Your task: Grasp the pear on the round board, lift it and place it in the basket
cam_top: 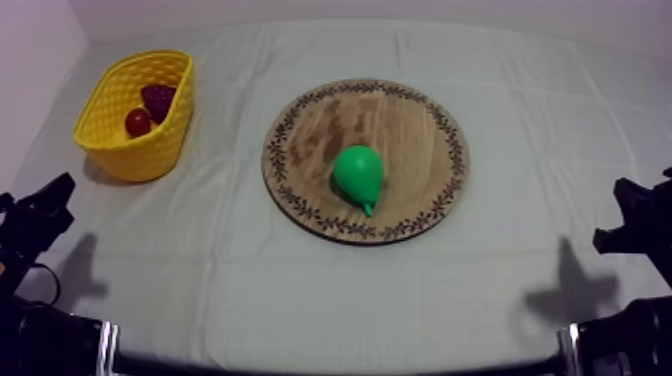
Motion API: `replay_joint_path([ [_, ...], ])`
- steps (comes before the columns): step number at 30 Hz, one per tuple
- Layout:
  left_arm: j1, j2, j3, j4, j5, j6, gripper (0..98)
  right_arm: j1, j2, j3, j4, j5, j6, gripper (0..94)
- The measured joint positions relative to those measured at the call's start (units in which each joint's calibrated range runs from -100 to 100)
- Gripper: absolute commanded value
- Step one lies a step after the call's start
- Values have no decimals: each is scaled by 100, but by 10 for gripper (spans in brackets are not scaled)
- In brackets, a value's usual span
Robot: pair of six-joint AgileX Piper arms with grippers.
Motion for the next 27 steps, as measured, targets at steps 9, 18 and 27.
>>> replay_joint_path([
  [9, -173, 0, -26, -44, 116, -635, 0, 0, 0, 0, 0, 9, 0, 5],
  [18, -194, 115, -144, -214, 40, -1167, 0, 0, 0, 0, 0, 11, 0, 5],
  [27, -170, 1126, -1204, -262, 222, -976, 0, 0, 0, 0, 0, 4, 0, 5],
])
